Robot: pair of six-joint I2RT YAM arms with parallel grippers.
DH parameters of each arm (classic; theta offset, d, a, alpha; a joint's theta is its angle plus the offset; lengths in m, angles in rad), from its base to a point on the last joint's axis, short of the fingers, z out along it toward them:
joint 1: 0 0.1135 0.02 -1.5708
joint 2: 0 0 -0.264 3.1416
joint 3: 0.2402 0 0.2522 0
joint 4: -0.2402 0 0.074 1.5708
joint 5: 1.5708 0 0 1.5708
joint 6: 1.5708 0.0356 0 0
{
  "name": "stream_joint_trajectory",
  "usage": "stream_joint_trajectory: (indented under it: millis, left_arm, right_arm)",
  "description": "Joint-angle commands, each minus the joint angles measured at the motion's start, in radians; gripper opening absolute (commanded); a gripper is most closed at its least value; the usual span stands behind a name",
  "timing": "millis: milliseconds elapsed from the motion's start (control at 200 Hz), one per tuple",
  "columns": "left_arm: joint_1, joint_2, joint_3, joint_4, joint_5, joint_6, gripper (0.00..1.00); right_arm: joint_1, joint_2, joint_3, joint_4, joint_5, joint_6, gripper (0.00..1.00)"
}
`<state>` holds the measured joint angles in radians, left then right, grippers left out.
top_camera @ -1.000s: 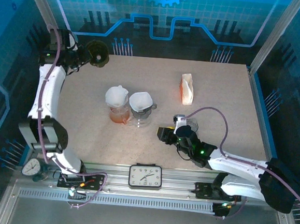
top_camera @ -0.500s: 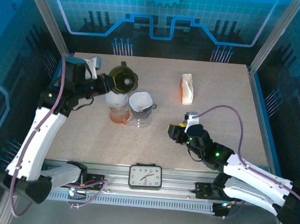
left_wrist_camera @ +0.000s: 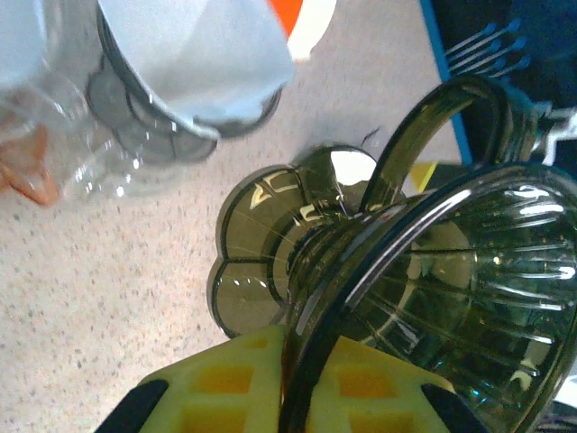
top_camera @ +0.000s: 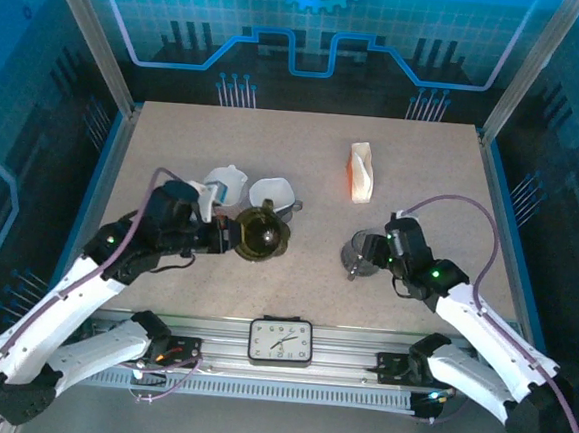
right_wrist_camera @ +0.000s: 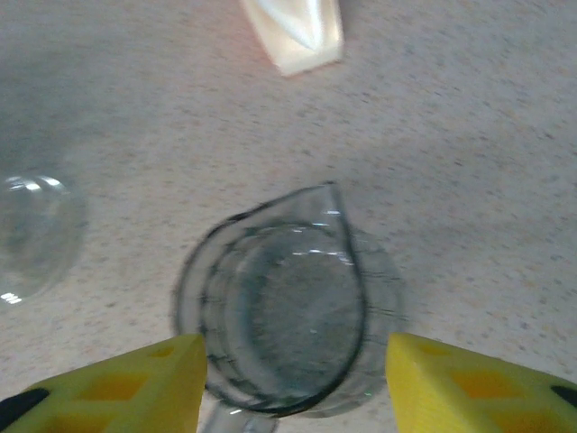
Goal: Place the coffee filter in the dripper
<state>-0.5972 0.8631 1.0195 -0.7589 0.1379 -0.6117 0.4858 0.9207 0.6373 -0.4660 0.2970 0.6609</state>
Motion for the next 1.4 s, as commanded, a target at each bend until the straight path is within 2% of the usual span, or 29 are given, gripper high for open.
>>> stream_joint_trajectory:
  millis: [0,180,430,650,815,961,1181,1396]
  left_arm:
    - [-0.071,0.008,-0.066,0.084,-0.05,-0.063,0.11]
    - [-0.122,0.055,-0.17,0.188,-0.05,-0.099,0.12]
    - [-0.148,0.161,-0.222,0.296,-0.046,-0.111,0.1]
    - [-0.15,0.151,-0.197,0.24,-0.071,-0.091,0.11]
    - [-0.148,0.124,-0.181,0.197,-0.078,-0.088,0.11]
    - [-0.147,0.097,-0.155,0.153,-0.086,-0.081,0.11]
    - [-0.148,0.066,-0.116,0.107,-0.083,-0.069,0.11]
    - [-0.147,0.07,-0.118,0.114,-0.061,-0.08,0.11]
  right_arm:
    - [-0.066,0.04,0.045,-0.043,-0.099,-0.042,0.56]
    - [-0.135,0.137,0.073,-0.036,-0.151,-0.071,0.54]
    - [-0.139,0.213,0.082,-0.01,-0.172,-0.095,0.5]
    - [-0.129,0.264,0.097,-0.024,-0.212,-0.13,0.31]
    - [-0.067,0.271,0.115,-0.049,-0.212,-0.138,0.22]
    - [0.007,0.286,0.135,-0.078,-0.198,-0.134,0.18]
    - [0.156,0.327,0.18,-0.07,-0.148,-0.097,0.17]
    - [0.235,0.432,0.236,-0.025,-0.138,-0.08,0.17]
